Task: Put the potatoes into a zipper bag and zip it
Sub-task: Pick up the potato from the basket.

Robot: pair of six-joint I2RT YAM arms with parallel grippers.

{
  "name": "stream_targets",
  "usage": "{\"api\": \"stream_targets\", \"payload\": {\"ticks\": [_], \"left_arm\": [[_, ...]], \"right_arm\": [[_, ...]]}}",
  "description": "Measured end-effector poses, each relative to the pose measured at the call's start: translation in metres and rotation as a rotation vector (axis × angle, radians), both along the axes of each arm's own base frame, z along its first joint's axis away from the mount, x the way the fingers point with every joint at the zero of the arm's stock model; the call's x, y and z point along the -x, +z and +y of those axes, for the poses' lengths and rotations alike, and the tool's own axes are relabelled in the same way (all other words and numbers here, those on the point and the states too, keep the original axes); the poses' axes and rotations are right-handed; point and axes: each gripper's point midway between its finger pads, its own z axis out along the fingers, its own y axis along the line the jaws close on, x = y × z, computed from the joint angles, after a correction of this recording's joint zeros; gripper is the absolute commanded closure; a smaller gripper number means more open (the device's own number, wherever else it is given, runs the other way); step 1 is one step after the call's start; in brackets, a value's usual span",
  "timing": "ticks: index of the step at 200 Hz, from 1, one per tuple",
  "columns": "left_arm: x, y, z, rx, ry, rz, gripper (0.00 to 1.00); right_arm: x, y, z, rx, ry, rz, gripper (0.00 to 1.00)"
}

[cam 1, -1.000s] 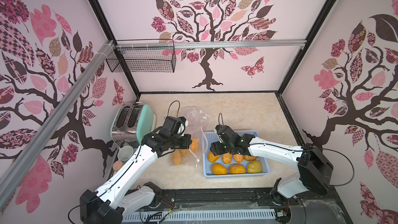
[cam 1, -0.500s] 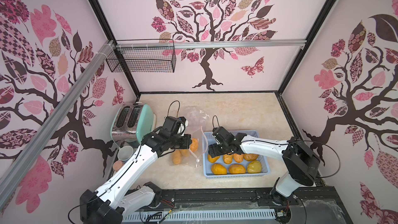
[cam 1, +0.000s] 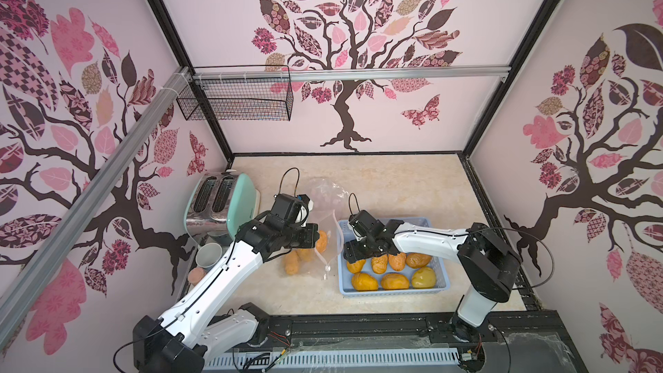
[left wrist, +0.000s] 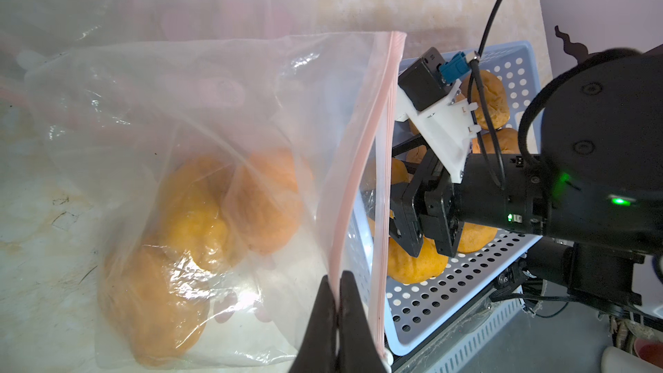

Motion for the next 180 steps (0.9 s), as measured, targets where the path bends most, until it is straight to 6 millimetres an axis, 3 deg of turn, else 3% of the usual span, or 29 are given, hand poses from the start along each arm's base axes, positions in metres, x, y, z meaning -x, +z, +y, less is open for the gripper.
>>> {"api": "stream_targets", "payload": {"ticks": [50,79,156,180], "left_arm": [[0.0,0.0,0.0,-0.001,0.0,0.002,1.0],[0.001,0.0,0.0,-0.001,0.0,0.001,1.0],[0.001,0.0,0.001,-0.001,0.001,0.001,1.0],[0.001,0.0,0.0,0.001,-0.002,0.002,1.0]], "right_arm": [[0.0,0.001,0.0,0.0,0.003,-0.004,0.39],[-0.002,0.009,0.0,-0.013,-0.002,-0.02,0.4],[-0.009,0.083,-0.003,-0.146,-0.028,-0.181,0.41],[-0.006,0.116,0.0,-0.24,-0.017,-0.226,0.41]]}}
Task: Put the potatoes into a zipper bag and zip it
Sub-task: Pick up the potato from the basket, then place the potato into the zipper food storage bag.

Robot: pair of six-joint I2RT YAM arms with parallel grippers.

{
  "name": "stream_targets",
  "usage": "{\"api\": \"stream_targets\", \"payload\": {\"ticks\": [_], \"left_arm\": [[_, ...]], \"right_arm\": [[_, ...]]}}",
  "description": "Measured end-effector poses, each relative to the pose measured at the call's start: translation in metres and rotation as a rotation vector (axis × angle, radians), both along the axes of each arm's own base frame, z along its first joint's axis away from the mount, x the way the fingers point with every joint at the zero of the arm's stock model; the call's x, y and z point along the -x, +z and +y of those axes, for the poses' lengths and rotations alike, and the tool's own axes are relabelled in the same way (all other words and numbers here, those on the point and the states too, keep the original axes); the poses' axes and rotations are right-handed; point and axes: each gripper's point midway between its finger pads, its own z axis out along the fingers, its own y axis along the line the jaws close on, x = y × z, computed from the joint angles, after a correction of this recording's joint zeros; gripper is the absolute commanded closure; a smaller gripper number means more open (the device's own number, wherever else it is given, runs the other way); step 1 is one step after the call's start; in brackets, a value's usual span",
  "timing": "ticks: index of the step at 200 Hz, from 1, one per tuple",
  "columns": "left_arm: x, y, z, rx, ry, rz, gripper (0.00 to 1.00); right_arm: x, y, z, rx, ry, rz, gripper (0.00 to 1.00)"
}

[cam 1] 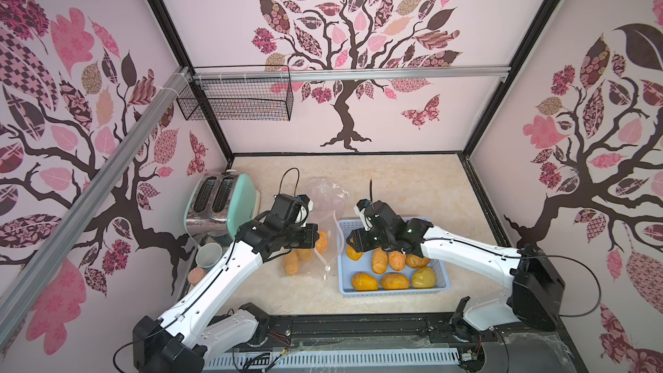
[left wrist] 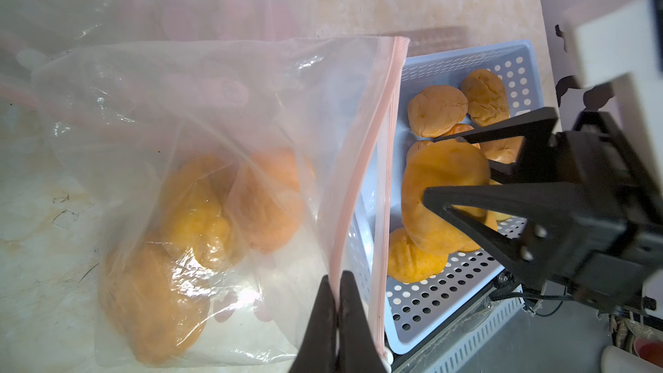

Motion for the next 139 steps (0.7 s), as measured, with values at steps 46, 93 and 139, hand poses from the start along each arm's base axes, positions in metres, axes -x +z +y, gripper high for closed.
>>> {"api": "stream_targets", "payload": {"ticks": [46,93,139], "left_arm": [[0.0,0.0,0.0,0.002,-0.002,0.001,1.0],[0.0,0.0,0.0,0.002,-0.002,0.001,1.0],[0.0,0.0,0.0,0.001,-0.001,0.001,1.0]], "right_arm": [[0.001,0.054,0.016,-0.191,0.03,-0.077,0.41],[-0.003,0.048,0.037,-0.252,0.045,-0.033,0.41],[-0.01,0.01,0.056,-0.24,0.034,0.061,0.41]]}}
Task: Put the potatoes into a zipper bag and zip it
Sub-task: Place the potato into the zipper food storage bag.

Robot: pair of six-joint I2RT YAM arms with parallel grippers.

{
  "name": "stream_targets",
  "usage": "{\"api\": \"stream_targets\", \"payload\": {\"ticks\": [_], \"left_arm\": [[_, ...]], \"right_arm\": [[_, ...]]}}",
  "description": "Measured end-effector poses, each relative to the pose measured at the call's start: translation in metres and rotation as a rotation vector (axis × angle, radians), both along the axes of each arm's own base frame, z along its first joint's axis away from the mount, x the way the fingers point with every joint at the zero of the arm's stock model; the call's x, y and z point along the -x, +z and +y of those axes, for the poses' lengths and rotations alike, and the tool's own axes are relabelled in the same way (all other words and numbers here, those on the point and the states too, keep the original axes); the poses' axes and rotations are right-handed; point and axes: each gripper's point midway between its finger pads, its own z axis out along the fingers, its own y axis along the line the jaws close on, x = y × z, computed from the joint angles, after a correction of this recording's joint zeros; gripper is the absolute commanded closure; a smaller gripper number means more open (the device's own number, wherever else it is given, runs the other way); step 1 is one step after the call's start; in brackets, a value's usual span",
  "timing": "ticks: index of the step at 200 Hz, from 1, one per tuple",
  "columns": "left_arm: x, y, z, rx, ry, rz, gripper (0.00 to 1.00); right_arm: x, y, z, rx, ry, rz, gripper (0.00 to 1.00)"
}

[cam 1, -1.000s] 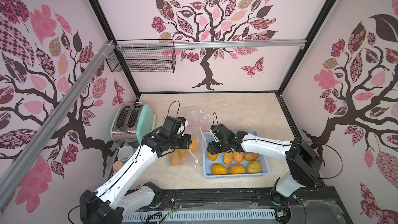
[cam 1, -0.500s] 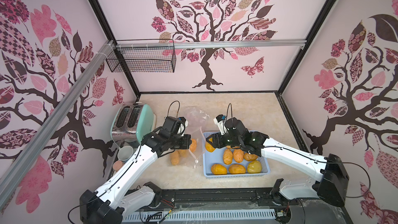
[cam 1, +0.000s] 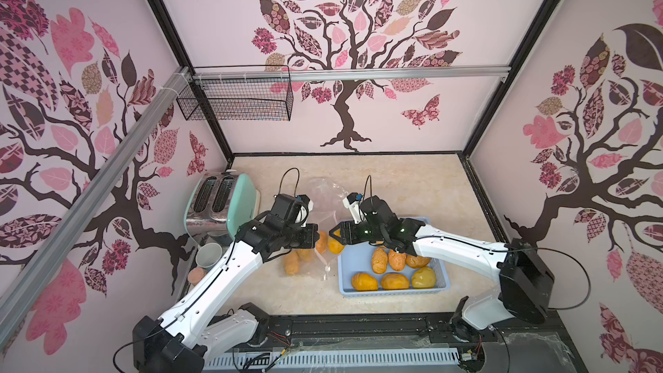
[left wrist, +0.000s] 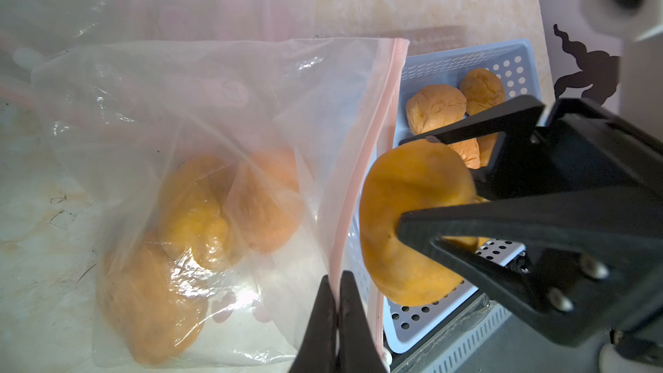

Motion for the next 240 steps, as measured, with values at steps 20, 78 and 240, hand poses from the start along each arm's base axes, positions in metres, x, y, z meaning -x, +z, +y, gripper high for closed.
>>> {"api": "stream_targets", "payload": {"ticks": [20,78,240], "left_arm": [[0.0,0.0,0.0,0.0,0.0,0.0,1.0],[0.0,0.0,0.0,0.0,0.0,0.0,1.0],[0.0,0.0,0.001,-0.001,0.001,-0.001,1.0]], "right_arm": [[-0.001,-0.006,0.004,-0.008,-0.006,0.023,0.41],[0.001,-0.015,0.02,-0.032,0.0,0.063,0.39],[0.023,-0.026,0.038,-0.049,0.051,0.173,0.2]]}}
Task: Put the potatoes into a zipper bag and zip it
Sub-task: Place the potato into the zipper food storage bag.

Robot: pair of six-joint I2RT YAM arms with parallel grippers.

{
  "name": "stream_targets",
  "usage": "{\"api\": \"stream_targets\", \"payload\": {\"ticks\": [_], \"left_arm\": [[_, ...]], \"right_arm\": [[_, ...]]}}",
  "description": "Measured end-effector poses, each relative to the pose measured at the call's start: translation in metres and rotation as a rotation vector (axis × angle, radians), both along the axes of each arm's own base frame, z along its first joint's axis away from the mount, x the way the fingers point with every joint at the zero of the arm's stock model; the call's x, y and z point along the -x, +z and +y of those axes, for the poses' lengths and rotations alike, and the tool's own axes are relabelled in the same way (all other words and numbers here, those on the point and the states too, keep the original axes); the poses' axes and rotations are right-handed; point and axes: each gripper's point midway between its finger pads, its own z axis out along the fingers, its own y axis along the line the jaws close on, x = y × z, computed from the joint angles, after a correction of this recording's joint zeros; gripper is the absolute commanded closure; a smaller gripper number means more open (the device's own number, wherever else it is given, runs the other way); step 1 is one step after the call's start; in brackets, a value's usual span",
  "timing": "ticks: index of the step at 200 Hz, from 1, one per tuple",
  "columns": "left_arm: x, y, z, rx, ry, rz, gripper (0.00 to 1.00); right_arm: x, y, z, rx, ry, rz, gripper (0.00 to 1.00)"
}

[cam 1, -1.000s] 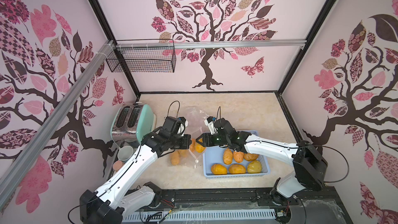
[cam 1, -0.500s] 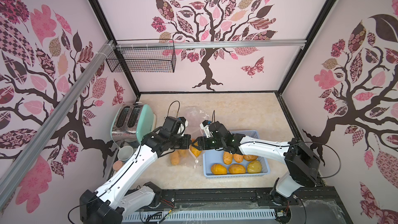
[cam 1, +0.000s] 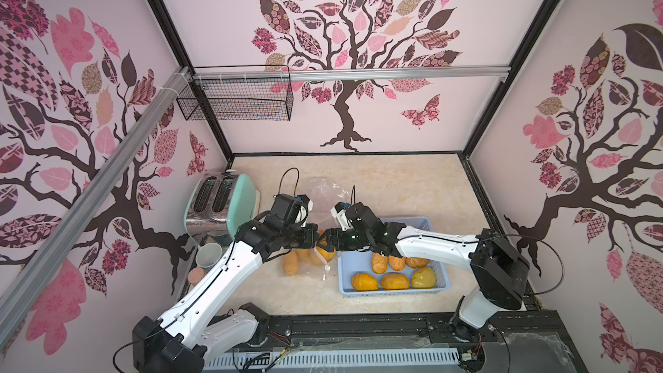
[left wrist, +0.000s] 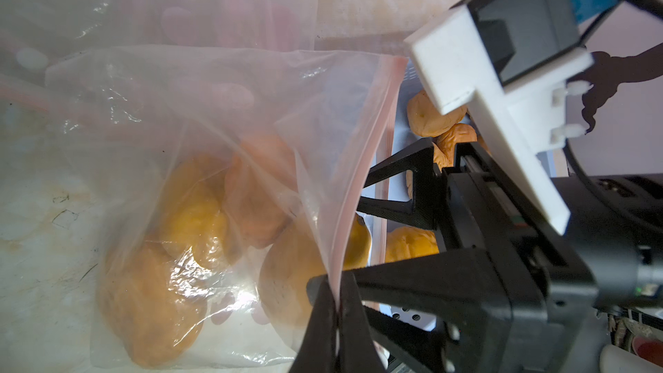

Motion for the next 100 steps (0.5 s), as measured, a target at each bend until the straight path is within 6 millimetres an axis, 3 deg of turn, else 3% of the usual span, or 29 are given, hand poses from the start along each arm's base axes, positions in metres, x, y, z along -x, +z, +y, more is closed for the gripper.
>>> {"api": "stream_targets", "payload": {"ticks": [36,100], "left_arm": [[0.0,-0.001,0.001,-0.004,0.001,0.003,1.0],[0.001,-0.001,0.001,-0.005,0.002,0.004,1.0]], "right_arm": [[0.003,-0.001,-0.002,0.024,0.016,0.002,0.22],[-0.004,-0.007,-0.014,0.107,-0.012,-0.056,0.5]]}}
